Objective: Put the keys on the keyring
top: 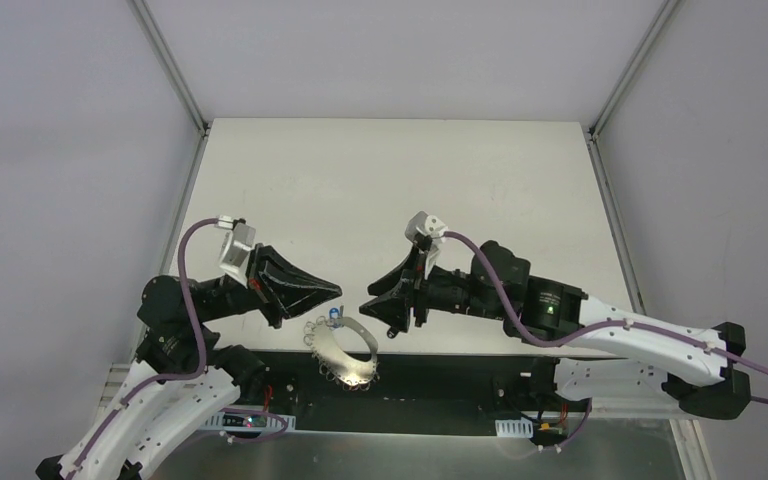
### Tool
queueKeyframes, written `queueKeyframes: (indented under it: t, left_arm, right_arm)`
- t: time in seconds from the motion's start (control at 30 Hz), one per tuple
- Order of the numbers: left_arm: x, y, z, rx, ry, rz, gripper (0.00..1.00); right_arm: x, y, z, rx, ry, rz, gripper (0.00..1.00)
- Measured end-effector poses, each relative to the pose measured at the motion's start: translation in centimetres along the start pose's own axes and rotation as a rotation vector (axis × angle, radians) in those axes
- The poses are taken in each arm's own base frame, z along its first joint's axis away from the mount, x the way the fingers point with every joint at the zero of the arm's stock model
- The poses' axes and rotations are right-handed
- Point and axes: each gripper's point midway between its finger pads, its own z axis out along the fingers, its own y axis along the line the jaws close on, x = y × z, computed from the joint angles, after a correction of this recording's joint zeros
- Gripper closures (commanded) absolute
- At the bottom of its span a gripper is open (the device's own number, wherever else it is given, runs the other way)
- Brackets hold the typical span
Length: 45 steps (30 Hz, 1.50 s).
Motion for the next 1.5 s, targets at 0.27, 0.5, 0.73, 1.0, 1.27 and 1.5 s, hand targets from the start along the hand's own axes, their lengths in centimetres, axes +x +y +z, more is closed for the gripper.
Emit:
queueKeyframes:
  t: [0.27, 0.5, 0.73, 1.0, 1.27, 1.5]
  left_arm:
    - [2.1, 3.9, -1.0, -0.219, 0.057, -0.048, 0.61]
    - [3.7, 6.3, -2.2, -0.361, 0.096, -0.089, 0.42]
    - [4.5, 7.4, -3.3, -0.451, 0.106, -0.108, 0.31]
    - [4.4, 7.7, -3.9, -0.488, 0.093, -0.103, 0.09]
    - [5.1, 8.3, -4.5, -0.53, 0.114, -0.125, 0.01]
    - [5.4, 8.4, -4.8, -0.548, 0.121, -0.131, 0.01]
  right_arm:
    - [6.5, -4.2, 1.3, 0.186, 0.159, 0.118, 0.5]
    - [14.6, -7.4, 0.6, 0.345, 0.339, 0.266, 0.5]
    - [22.1, -8.6, -0.2, 0.436, 0.513, 0.431, 0.52]
    - [27.9, -8.1, -0.4, 0.492, 0.638, 0.549, 0.55]
    - [29.6, -7.7, 1.4, 0.498, 0.633, 0.61, 0.58]
    - [31.1, -7.7, 1.5, 0.522, 0.659, 0.625, 0.64]
